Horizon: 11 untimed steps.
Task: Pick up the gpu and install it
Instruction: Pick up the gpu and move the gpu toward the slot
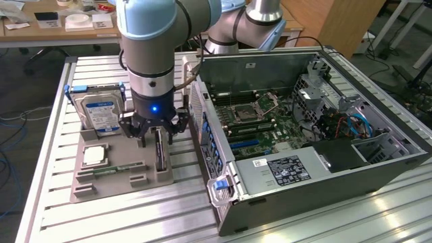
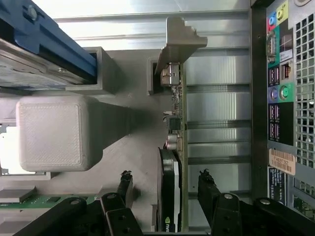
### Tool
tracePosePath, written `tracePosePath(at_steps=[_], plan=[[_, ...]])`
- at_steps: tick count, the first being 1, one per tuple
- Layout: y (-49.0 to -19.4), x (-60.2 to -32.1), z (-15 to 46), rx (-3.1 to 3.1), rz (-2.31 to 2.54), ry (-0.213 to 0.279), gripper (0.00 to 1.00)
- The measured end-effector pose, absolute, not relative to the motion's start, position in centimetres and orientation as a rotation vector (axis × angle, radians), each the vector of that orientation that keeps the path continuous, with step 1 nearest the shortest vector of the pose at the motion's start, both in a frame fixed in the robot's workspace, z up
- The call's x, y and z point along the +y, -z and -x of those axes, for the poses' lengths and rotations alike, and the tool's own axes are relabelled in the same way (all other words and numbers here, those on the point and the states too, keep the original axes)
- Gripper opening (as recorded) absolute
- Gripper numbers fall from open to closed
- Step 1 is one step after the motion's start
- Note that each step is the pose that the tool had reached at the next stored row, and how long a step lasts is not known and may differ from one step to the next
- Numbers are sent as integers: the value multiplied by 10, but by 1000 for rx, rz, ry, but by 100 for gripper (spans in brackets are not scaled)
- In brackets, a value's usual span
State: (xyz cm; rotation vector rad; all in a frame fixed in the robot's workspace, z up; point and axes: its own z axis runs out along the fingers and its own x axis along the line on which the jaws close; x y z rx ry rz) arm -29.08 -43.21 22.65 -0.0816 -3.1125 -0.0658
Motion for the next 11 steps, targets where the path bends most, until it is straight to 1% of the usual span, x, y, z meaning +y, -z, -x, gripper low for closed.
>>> tracePosePath(at_steps=[7,11], plan=[[-214,-432,290,-3112,109,66,65],[-213,-432,290,-3112,112,66,65]])
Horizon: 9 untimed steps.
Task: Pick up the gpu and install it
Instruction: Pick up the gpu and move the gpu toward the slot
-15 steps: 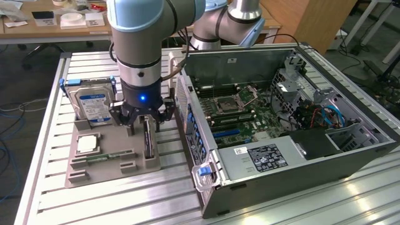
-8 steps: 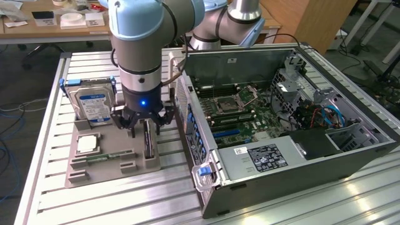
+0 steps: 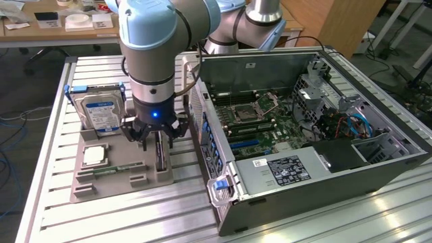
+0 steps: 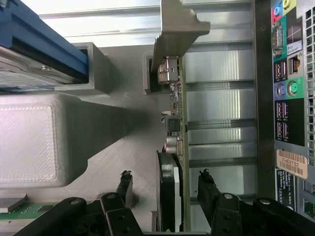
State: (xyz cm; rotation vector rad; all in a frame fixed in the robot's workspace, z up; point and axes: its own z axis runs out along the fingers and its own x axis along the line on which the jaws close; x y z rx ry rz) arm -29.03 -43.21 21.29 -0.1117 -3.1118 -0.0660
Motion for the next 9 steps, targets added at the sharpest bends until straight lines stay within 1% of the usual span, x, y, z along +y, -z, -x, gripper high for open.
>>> tracePosePath(at_steps=[6,8,9], plan=[[-213,-432,290,-3112,112,66,65],[-213,-432,290,-3112,112,66,63],[-213,-432,290,-3112,112,66,56]])
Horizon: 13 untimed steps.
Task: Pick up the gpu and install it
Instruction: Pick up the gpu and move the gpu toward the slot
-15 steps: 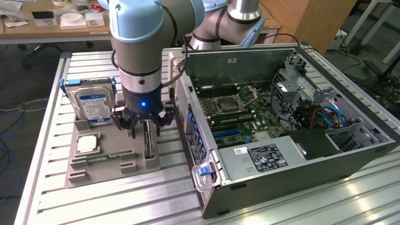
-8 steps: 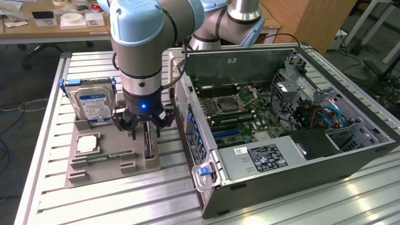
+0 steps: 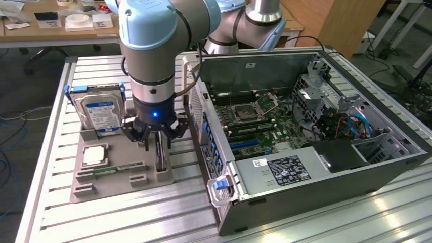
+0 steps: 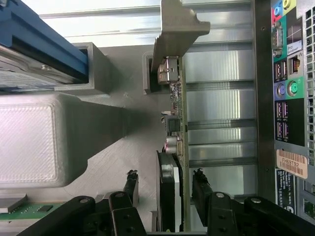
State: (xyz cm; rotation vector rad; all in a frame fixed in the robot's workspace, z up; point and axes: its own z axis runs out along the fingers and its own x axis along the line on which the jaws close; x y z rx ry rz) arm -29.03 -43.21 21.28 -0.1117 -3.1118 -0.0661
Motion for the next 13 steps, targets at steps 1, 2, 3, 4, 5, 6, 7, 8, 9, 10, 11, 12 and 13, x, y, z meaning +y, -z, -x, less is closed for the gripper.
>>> tracePosePath(at_steps=[1,2,3,4,5,6,7,8,9,10,11,12,13], plan=[[-213,-432,290,-3112,112,66,56],[-213,-432,290,-3112,112,66,56],[-213,-432,290,-3112,112,66,56],[-213,-432,290,-3112,112,66,55],[-213,-432,290,-3112,112,66,55],[-213,-432,290,-3112,112,66,48],[-213,-432,290,-3112,112,66,48],[-213,-432,290,-3112,112,66,46],[-213,-432,290,-3112,112,66,46],[-213,-432,290,-3112,112,66,39],[-213,-432,290,-3112,112,66,39],[-213,-432,290,-3112,112,66,39],[-213,-432,290,-3112,112,66,39]])
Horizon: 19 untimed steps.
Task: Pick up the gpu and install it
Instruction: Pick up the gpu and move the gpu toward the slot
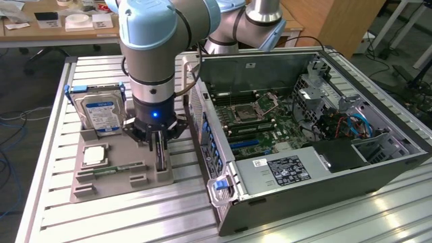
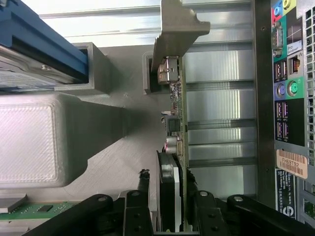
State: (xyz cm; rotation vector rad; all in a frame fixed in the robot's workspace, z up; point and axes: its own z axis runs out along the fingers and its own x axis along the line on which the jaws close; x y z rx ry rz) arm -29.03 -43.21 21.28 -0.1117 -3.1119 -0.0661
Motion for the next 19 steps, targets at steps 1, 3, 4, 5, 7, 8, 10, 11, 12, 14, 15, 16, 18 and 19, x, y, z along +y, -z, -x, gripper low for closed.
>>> tracePosePath(at_steps=[1,3,4,5,7,8,10,11,12,14,15,16,18,19], plan=[[-213,-432,290,-3112,112,66,39],[-213,-432,290,-3112,112,66,38],[-213,-432,290,-3112,112,66,38],[-213,-432,290,-3112,112,66,31],[-213,-432,290,-3112,112,66,29],[-213,-432,290,-3112,112,66,29],[-213,-432,290,-3112,112,66,28],[-213,-432,290,-3112,112,66,28],[-213,-432,290,-3112,112,66,28],[-213,-432,290,-3112,112,66,28],[-213,-432,290,-3112,112,66,28],[-213,-432,290,-3112,112,66,28],[-213,-432,290,-3112,112,66,28],[-213,-432,290,-3112,112,66,28]])
